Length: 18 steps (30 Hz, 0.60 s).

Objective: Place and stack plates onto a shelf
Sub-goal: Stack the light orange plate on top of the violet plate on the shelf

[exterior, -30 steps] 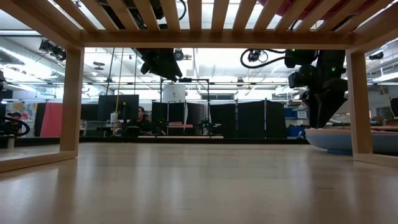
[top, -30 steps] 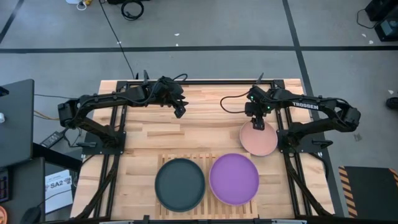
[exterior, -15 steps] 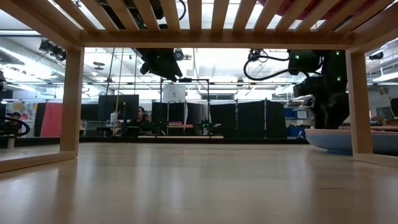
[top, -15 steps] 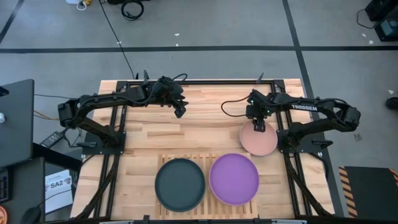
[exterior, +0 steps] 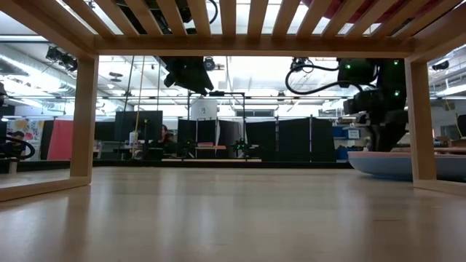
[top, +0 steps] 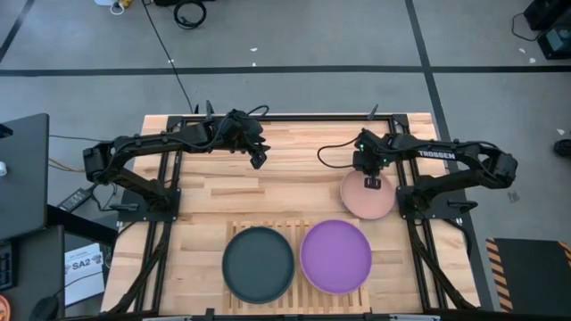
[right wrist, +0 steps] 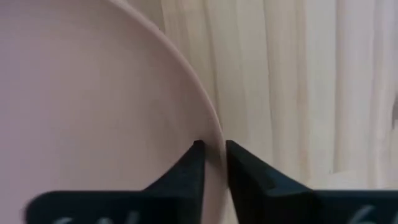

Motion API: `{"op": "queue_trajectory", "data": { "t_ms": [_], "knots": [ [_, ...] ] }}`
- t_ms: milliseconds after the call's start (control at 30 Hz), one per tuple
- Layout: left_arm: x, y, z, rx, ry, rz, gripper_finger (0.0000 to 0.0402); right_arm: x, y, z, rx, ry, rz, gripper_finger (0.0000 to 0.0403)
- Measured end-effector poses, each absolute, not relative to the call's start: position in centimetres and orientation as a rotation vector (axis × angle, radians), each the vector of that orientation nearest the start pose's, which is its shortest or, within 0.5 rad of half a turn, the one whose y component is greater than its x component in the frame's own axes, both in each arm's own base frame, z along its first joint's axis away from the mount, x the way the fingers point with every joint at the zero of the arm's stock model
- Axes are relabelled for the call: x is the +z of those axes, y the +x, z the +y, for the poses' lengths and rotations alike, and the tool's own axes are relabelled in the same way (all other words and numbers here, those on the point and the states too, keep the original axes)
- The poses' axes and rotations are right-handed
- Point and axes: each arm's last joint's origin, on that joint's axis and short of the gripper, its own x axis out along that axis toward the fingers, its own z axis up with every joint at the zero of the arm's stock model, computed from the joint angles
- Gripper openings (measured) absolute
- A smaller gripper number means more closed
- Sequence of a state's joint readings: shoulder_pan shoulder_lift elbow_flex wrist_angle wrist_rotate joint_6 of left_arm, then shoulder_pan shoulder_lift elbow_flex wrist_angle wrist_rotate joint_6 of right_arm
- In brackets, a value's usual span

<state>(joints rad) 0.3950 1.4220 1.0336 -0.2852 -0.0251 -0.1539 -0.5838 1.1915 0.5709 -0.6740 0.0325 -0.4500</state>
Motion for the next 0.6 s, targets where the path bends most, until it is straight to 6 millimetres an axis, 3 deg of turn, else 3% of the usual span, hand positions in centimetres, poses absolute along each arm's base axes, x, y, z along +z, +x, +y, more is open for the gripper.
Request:
{"op": "queue_trajectory", "data": {
  "t_ms": [100, 600],
  "knots": [
    [26.7, 28.2, 11.8, 0.455, -0.271, 0.635, 0.0169, 16.3, 15.2, -10.1, -0.22, -0.014, 1.333, 0.002],
    [26.7, 28.2, 11.8, 0.456, -0.271, 0.634, 0.0169, 20.9, 17.3, -11.5, -0.261, -0.056, 1.214, 0.0013]
  ]
}}
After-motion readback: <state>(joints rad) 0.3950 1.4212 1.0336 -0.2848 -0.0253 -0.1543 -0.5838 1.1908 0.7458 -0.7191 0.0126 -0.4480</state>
